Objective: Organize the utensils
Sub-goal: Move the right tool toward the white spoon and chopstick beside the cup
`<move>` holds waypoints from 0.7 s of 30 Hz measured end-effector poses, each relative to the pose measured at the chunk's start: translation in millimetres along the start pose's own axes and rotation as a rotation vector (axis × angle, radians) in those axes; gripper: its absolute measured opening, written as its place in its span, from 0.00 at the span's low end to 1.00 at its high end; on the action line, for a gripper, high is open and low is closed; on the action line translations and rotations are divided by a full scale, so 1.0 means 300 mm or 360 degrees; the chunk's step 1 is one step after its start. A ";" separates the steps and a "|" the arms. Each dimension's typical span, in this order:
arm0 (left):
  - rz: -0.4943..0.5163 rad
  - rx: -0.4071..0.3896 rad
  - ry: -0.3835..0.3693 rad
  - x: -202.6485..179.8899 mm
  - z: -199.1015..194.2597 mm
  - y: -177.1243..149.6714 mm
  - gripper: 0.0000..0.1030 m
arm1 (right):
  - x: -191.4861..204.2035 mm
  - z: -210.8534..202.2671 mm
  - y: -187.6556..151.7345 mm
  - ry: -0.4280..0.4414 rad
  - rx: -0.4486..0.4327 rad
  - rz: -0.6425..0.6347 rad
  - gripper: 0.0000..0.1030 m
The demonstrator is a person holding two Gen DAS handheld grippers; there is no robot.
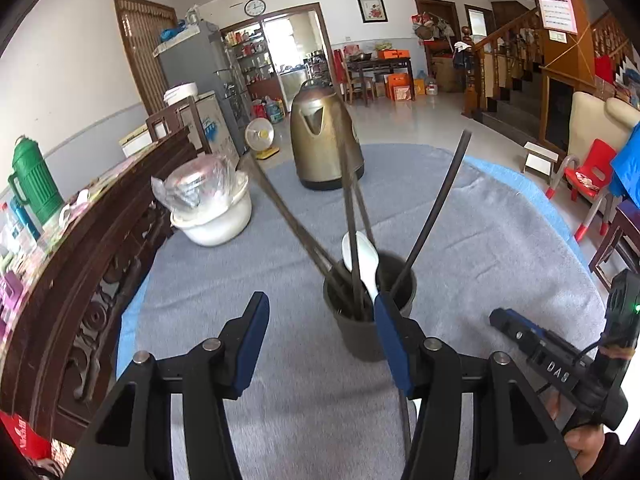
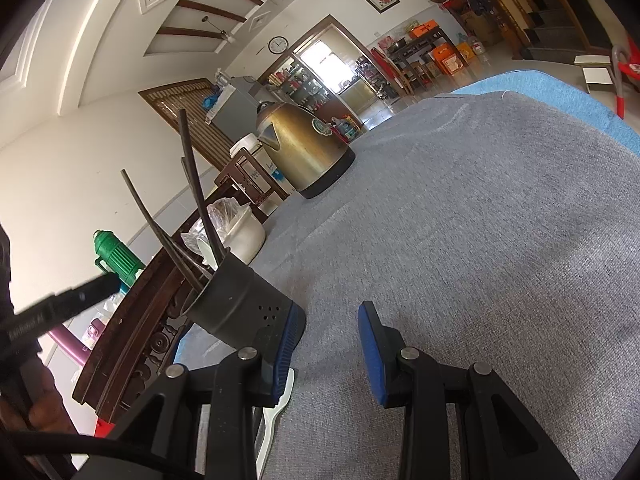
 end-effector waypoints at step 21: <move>-0.0226 0.0217 -0.0016 0.157 0.104 -0.239 0.54 | -0.014 0.031 -0.019 -0.0091 0.0076 0.0002 0.34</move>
Point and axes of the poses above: each gripper's, at about its wrist camera, not at the fingertips, and z roughly the way its jaws point, x to its left, y to its top, the point moved 8 cm from there along z, roughly the way its jaws point, and after that the axes turned 2 degrees about -y, right-handed, at the moved point
